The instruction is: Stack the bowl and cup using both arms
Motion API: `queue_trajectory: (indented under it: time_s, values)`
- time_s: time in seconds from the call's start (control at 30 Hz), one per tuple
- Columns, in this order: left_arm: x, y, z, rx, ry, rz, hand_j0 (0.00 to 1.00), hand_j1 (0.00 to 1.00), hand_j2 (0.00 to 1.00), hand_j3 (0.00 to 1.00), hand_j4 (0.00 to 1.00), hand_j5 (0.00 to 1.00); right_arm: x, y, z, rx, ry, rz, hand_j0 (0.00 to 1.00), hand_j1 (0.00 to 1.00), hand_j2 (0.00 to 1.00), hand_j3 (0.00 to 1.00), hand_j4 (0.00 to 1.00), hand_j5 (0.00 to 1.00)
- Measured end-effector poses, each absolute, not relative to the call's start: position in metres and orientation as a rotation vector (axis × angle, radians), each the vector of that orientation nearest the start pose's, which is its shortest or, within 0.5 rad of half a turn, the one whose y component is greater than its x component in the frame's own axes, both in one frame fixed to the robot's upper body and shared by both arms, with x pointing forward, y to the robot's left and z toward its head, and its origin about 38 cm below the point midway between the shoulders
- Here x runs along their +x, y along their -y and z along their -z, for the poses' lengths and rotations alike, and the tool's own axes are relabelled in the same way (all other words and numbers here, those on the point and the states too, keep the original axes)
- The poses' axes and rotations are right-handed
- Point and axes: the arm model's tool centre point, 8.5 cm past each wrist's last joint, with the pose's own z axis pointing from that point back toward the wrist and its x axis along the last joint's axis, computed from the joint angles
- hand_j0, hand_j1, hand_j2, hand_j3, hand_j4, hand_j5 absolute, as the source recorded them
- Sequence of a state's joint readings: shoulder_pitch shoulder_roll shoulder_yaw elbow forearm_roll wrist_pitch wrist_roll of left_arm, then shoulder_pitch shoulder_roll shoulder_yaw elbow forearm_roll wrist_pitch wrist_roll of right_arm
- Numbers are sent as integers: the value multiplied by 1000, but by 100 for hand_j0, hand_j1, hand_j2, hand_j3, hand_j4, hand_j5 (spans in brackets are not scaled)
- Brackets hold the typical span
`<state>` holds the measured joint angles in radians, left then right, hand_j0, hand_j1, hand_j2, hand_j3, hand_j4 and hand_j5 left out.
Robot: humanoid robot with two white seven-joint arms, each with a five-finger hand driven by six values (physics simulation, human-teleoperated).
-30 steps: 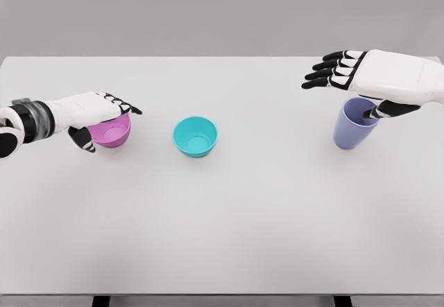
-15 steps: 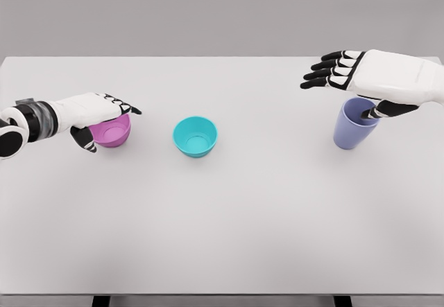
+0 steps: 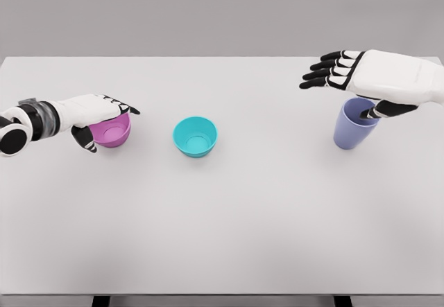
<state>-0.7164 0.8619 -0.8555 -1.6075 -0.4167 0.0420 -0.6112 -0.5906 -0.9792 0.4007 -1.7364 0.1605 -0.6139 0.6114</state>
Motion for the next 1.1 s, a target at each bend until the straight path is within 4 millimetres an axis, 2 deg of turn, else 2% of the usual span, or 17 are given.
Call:
queue_trajectory:
  time_s: [0.33, 0.6, 0.8, 1.1]
  values:
    - [442, -289, -193, 551, 967, 1886, 100, 100, 100, 100, 100, 100, 385, 306, -321, 573, -2142, 2775, 100, 100, 100, 100, 100, 100]
    - [446, -290, -186, 542, 952, 1871, 100, 100, 100, 100, 100, 100, 385, 306, -321, 573, -2142, 2775, 100, 100, 100, 100, 100, 100]
    - [446, -291, -184, 539, 947, 1868, 86, 86, 86, 86, 86, 86, 385, 306, -321, 573, -2142, 2775, 100, 100, 100, 100, 100, 100]
    - [446, -292, -184, 537, 948, 1865, 73, 73, 73, 73, 73, 73, 385, 306, -320, 571, -2142, 2777, 100, 100, 100, 100, 100, 100]
